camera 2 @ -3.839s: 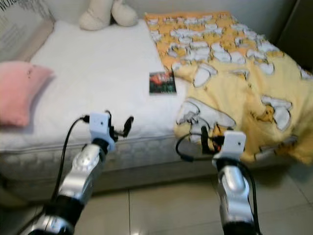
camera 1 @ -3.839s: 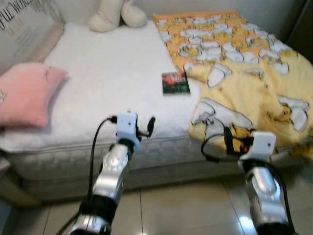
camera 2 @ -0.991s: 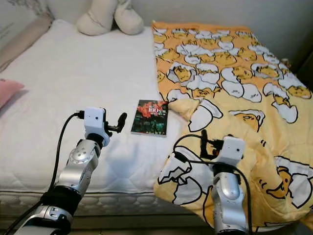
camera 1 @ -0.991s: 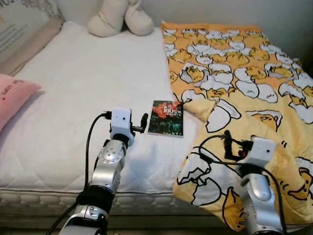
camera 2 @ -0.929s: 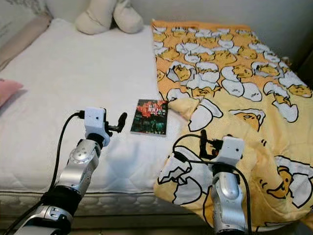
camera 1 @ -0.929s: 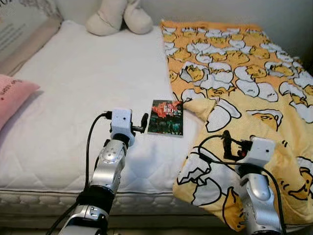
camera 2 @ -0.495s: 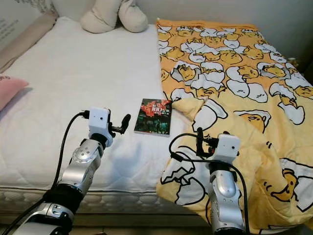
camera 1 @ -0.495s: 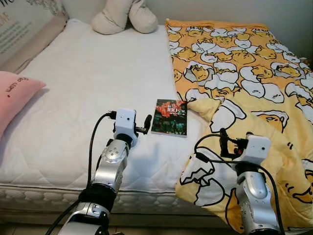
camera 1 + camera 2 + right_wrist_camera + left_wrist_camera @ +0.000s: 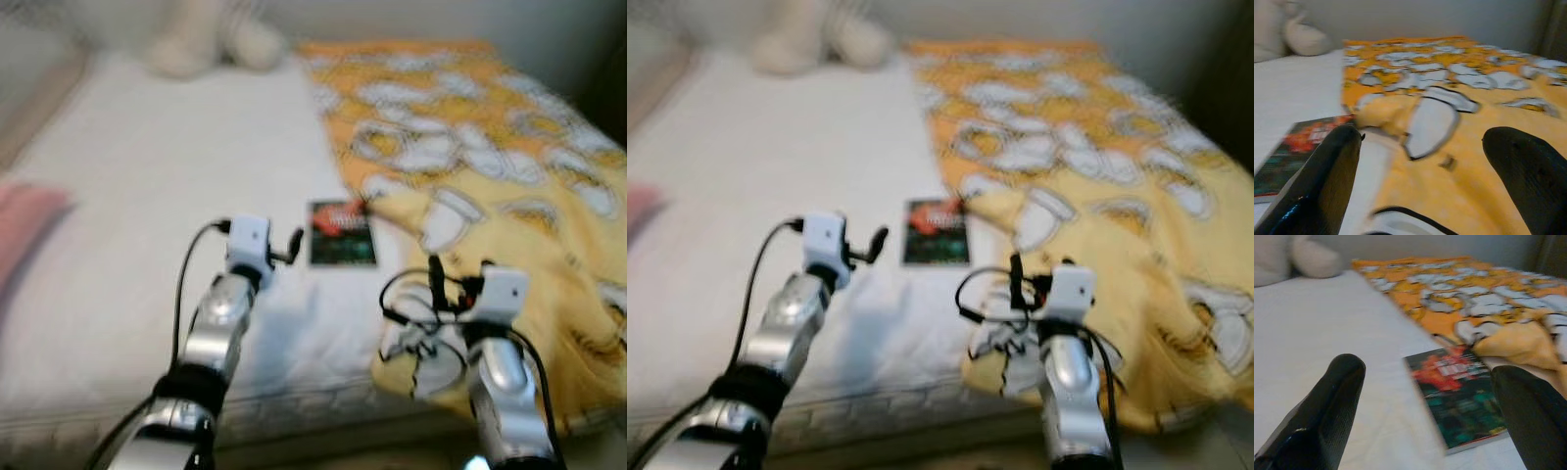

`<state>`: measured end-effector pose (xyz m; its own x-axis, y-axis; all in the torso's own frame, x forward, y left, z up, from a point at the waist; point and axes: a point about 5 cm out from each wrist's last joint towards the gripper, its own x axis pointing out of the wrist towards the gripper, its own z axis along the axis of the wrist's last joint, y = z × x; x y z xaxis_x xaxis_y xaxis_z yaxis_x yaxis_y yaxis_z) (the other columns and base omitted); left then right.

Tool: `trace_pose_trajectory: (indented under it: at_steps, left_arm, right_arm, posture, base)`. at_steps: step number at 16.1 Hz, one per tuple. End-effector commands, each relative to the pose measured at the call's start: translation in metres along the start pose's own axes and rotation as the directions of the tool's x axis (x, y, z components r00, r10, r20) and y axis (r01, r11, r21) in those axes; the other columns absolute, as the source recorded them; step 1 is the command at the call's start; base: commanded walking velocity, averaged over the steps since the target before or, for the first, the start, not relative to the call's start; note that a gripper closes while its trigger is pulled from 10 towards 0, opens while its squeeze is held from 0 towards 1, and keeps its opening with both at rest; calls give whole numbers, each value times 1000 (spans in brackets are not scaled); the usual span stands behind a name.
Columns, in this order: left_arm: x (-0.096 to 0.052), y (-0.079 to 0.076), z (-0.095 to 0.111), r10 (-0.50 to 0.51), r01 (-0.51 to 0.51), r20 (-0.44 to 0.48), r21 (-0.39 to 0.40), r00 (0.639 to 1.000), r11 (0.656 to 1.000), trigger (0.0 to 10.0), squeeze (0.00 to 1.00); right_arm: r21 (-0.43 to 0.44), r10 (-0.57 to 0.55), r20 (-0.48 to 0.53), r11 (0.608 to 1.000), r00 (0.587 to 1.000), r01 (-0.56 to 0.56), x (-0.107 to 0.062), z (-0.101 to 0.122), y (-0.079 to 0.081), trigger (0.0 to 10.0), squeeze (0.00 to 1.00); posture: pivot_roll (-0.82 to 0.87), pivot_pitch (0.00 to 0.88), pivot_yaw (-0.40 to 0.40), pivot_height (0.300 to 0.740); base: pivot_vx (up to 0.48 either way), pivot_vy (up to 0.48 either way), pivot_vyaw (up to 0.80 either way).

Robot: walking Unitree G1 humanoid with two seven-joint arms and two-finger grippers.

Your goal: Clean up the room

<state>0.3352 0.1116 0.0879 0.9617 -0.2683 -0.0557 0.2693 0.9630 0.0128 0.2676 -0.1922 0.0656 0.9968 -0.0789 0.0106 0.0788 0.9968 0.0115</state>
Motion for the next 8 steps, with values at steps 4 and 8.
trace_pose_trajectory:
  at_steps: [4,8]
  left_arm:
    - [6,-11,6,-42,42,13,9,999,999,10000,0]
    - [8,-21,3,-79,80,-12,27,997,996,10000,0]
  right_arm:
    - [-11,-4,-7,1000,1000,4,0,-1,-2,10000,0]
    - [-16,-6,-9,1000,1000,5,-4,-3,-4,10000,0]
  posture:
    - [-126,0,33,740]
    - [-138,0,42,740]
  base:
    - [0,0,0]
    - [360,0,-600]
